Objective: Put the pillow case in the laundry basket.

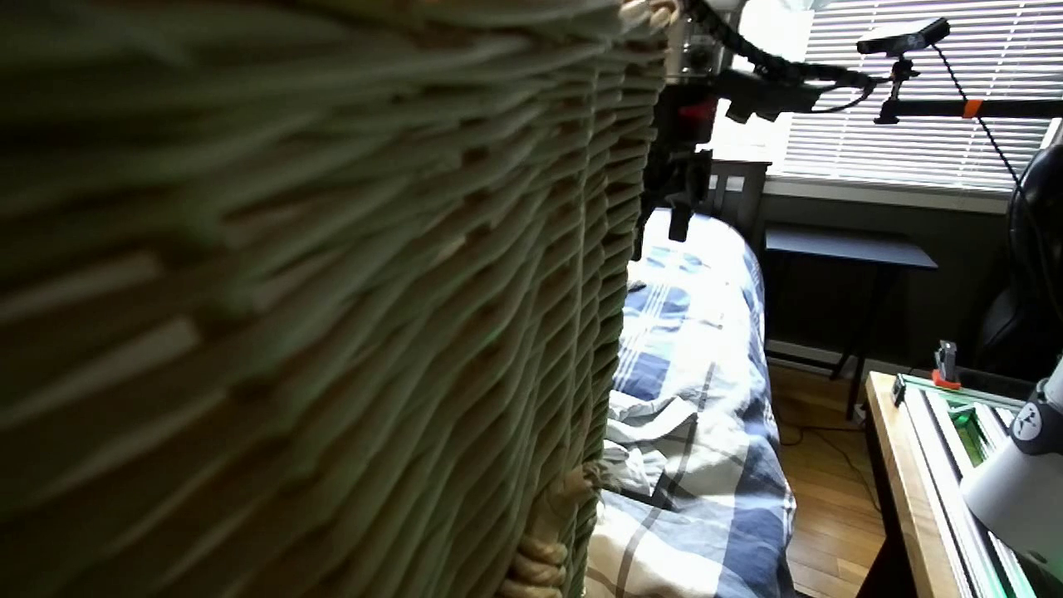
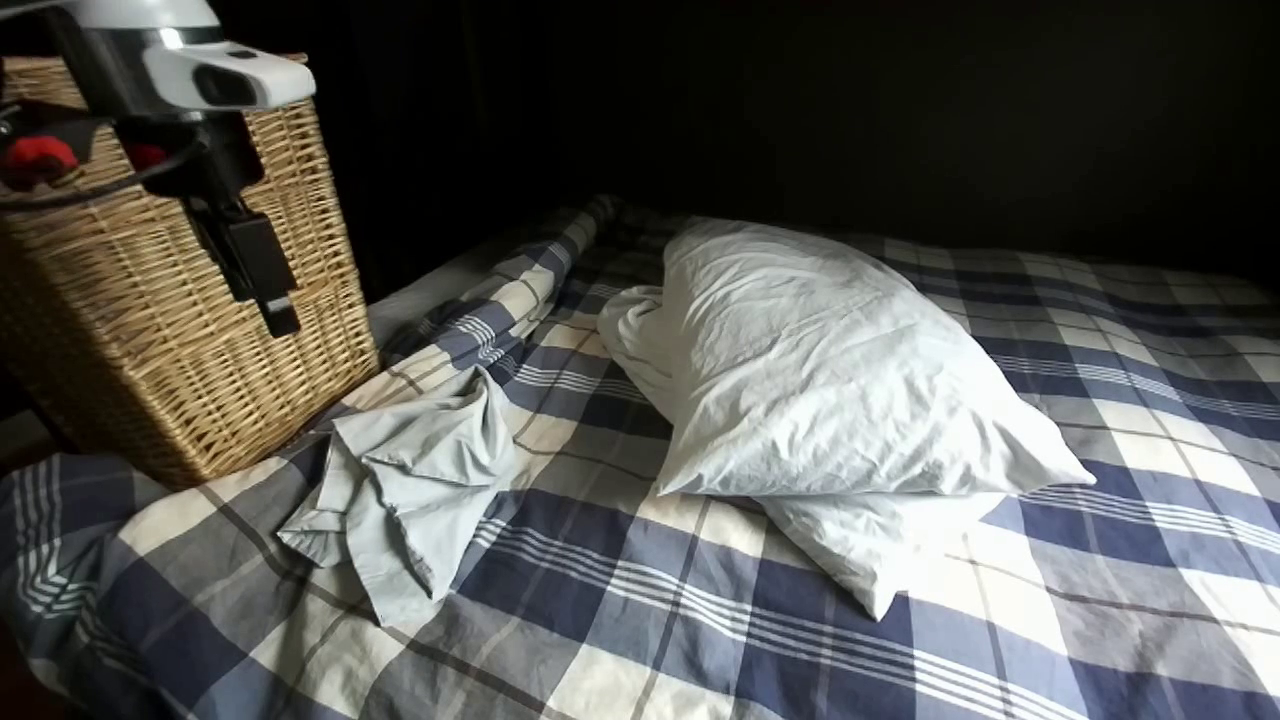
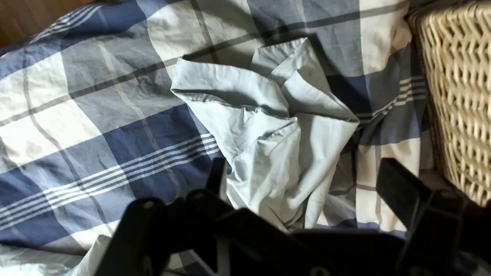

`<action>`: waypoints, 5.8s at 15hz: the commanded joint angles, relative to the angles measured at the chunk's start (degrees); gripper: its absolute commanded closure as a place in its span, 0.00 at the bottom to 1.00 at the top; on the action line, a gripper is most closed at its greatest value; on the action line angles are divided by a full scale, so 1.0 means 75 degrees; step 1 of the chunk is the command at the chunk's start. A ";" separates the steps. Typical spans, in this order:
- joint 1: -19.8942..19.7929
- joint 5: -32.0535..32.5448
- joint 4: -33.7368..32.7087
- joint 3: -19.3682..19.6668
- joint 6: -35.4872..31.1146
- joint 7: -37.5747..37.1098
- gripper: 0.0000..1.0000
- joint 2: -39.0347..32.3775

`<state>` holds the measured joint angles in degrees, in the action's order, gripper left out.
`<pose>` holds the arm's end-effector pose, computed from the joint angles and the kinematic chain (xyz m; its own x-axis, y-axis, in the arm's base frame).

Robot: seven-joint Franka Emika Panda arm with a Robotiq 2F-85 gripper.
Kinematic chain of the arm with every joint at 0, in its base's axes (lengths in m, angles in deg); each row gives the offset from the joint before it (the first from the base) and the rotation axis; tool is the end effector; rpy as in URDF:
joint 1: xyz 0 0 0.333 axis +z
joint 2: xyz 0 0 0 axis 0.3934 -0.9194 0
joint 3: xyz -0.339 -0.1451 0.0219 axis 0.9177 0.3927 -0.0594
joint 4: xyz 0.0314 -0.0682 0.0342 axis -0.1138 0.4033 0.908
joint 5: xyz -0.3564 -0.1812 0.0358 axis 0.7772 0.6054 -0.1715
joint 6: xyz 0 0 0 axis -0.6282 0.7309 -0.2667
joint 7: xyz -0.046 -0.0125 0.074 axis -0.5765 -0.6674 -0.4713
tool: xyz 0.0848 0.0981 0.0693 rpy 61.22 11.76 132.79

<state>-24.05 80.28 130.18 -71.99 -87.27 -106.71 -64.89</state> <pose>0.4024 0.0427 0.4079 0.9545 -0.2959 0.0379 -0.2958 -0.9552 -0.0092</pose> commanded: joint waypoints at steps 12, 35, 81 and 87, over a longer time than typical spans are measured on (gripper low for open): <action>0.0393 0.0991 -0.1132 0.0243 -0.2115 -0.2657 0.00 -0.3580; 0.1450 0.1935 -0.2405 0.0648 -0.2218 -0.4558 0.00 -0.5086; 0.2848 0.4071 -0.2874 0.2529 -0.3045 -0.8240 0.96 -0.4733; 0.2986 0.6795 -0.1847 0.2621 -0.3915 -1.1069 0.96 -0.2518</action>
<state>-2.67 121.03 110.30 -54.11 -113.60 -178.77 -92.24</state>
